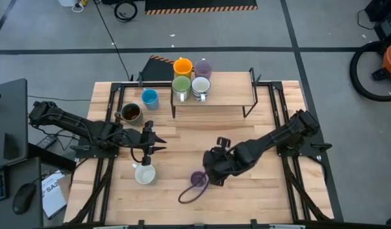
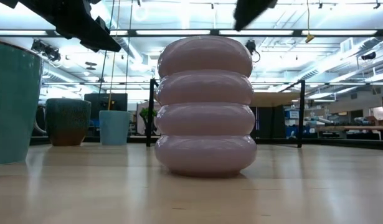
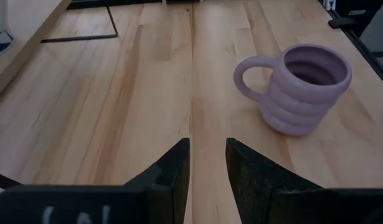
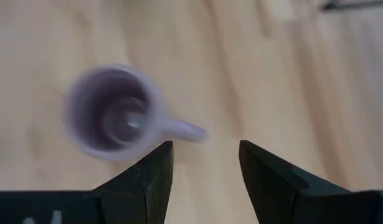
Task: Place coffee mugs
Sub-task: Put the purple mug on the shelf
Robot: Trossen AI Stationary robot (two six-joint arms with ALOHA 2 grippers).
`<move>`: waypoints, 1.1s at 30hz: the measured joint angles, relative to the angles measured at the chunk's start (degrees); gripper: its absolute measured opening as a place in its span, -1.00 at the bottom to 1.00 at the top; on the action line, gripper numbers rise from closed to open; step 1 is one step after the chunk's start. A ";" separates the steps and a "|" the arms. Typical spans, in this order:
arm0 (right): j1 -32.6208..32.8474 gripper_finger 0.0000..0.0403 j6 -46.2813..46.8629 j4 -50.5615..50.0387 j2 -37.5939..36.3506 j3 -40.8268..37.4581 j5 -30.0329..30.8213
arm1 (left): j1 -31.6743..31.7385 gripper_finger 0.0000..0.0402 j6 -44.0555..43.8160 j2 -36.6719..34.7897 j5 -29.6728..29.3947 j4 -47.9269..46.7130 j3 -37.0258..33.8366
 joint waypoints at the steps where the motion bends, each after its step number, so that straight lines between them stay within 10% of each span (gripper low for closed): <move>1: 0.55 -0.06 -0.64 1.83 0.07 0.00 -0.45 | 0.00 -0.45 -0.02 0.02 -0.02 0.00 0.00; 16: 4.61 -0.06 -6.98 21.57 2.95 0.02 -1.25 | 0.00 -0.45 -0.01 0.02 -0.02 -0.31 -0.02; 33: 4.90 -0.03 -6.50 21.92 11.70 0.52 -4.71 | 0.00 -0.45 0.00 0.00 -0.17 -1.17 -0.04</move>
